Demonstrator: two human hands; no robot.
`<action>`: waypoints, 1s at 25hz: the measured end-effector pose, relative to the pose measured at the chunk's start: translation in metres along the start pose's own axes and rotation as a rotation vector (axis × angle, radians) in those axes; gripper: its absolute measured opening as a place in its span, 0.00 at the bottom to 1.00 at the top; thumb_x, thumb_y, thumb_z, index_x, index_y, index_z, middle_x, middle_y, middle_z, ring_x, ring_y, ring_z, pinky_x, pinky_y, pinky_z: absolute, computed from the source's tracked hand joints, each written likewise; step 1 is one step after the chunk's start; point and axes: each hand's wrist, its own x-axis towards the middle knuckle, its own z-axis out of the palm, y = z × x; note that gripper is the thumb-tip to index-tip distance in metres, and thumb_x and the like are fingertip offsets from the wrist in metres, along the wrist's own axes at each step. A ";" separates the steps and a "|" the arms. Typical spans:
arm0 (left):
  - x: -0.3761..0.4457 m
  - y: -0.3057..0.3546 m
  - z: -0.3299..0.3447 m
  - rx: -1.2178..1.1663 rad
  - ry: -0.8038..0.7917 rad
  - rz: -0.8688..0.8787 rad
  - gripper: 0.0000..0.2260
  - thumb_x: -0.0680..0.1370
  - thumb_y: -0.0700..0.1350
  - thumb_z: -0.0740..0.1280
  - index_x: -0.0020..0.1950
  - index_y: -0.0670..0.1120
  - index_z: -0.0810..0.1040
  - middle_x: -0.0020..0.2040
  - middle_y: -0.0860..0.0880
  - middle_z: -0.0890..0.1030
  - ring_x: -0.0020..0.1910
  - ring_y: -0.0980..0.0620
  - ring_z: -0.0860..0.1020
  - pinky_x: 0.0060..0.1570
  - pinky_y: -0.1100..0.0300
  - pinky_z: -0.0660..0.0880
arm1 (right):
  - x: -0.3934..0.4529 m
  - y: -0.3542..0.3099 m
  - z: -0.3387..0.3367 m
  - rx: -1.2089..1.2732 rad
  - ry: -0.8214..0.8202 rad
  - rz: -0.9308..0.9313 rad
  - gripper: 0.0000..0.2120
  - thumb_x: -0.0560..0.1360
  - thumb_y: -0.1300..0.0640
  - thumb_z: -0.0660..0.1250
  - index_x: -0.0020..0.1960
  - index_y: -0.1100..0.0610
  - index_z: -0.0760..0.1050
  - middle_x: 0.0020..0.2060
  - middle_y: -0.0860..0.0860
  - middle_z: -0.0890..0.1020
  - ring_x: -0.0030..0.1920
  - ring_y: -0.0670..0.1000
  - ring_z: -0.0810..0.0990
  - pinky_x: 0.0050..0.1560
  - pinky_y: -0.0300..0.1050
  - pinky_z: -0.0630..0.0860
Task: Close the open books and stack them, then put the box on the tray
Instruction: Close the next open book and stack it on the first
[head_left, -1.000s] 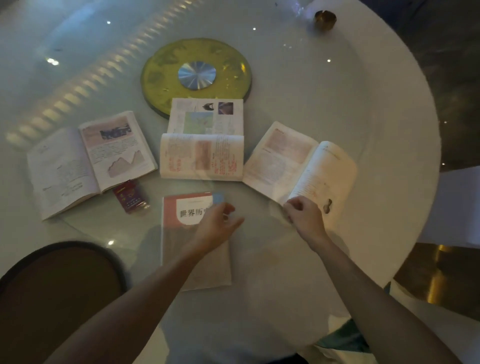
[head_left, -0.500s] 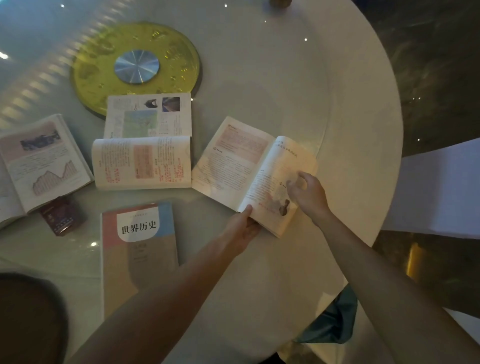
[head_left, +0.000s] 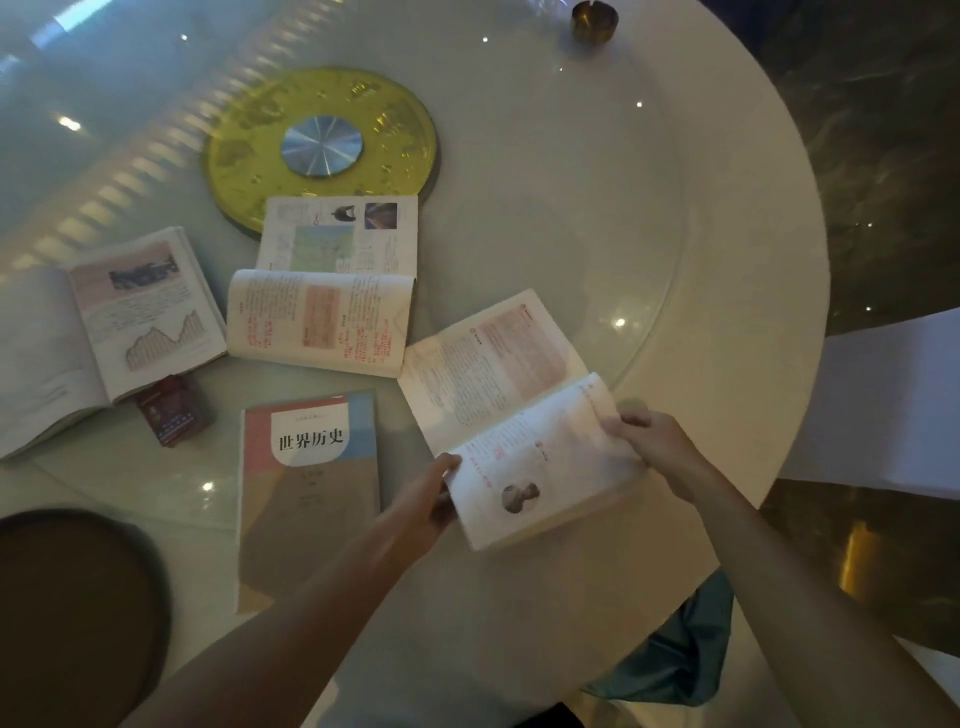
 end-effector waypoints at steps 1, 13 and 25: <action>-0.003 -0.002 -0.008 0.009 0.034 0.010 0.10 0.81 0.41 0.66 0.59 0.36 0.78 0.58 0.35 0.83 0.58 0.35 0.81 0.65 0.43 0.75 | -0.008 0.005 -0.003 0.076 -0.062 0.008 0.11 0.76 0.54 0.72 0.56 0.57 0.84 0.55 0.58 0.86 0.55 0.58 0.85 0.53 0.53 0.79; -0.017 0.019 -0.027 -0.311 0.105 0.060 0.15 0.84 0.50 0.60 0.49 0.39 0.77 0.41 0.42 0.81 0.36 0.49 0.82 0.25 0.63 0.79 | -0.011 -0.069 0.025 0.664 -0.135 0.048 0.11 0.83 0.52 0.64 0.53 0.60 0.79 0.40 0.57 0.86 0.42 0.56 0.87 0.44 0.51 0.87; -0.011 -0.015 -0.004 -0.242 0.080 -0.052 0.27 0.82 0.48 0.66 0.74 0.33 0.65 0.63 0.37 0.78 0.58 0.42 0.79 0.50 0.55 0.79 | 0.065 -0.098 0.084 -1.005 -0.172 -0.452 0.39 0.80 0.47 0.67 0.84 0.52 0.52 0.85 0.53 0.49 0.84 0.57 0.45 0.80 0.60 0.57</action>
